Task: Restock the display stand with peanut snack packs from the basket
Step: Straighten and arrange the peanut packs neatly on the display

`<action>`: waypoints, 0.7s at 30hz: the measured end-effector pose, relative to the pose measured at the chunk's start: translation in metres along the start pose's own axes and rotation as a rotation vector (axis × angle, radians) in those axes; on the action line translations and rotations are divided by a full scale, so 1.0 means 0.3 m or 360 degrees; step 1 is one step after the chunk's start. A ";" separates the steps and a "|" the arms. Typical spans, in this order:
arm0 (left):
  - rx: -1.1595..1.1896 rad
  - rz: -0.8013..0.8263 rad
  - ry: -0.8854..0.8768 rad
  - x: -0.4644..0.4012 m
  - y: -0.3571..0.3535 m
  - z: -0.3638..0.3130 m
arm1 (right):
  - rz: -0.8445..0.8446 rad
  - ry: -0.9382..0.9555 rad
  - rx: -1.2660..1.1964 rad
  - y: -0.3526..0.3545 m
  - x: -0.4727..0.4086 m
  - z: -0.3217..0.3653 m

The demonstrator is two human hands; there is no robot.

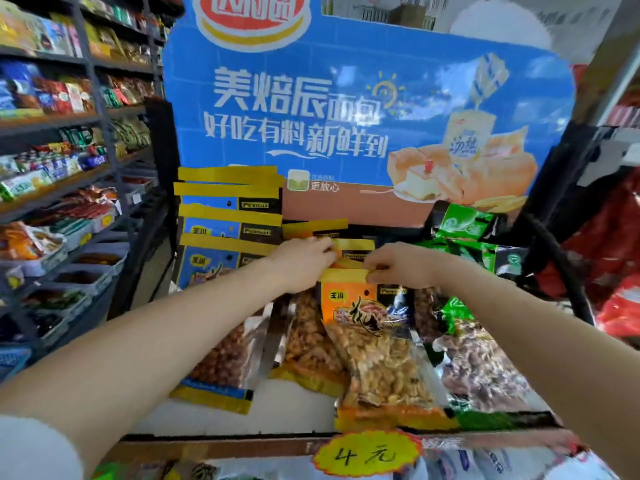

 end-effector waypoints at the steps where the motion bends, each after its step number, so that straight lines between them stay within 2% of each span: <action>1: -0.0036 0.0008 0.0015 -0.013 0.007 -0.009 | -0.0004 0.0030 0.0052 -0.002 0.000 -0.007; 8: -0.0033 0.0375 0.0306 -0.039 0.016 -0.001 | -0.0065 0.0108 0.0252 -0.004 -0.023 -0.040; 11: 0.0124 0.0496 0.0449 -0.059 0.001 0.017 | -0.0062 0.0124 0.0308 -0.015 -0.040 -0.034; 16: 0.0122 0.0372 0.0306 -0.061 -0.010 0.018 | 0.0020 0.0167 0.0098 -0.030 -0.063 -0.052; 21: 0.0029 -0.0063 0.0260 -0.052 0.100 0.030 | 0.0326 0.0135 0.0179 -0.072 -0.098 -0.016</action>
Point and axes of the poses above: each hand's wrist, its own x-axis away from the middle knuckle, its own y-axis out of the back of the hand, z = x × y, the point moved 3 cm from there along -x, towards the middle knuckle, and after that the axes turned 5 degrees about -z, right-handed, at the moved point
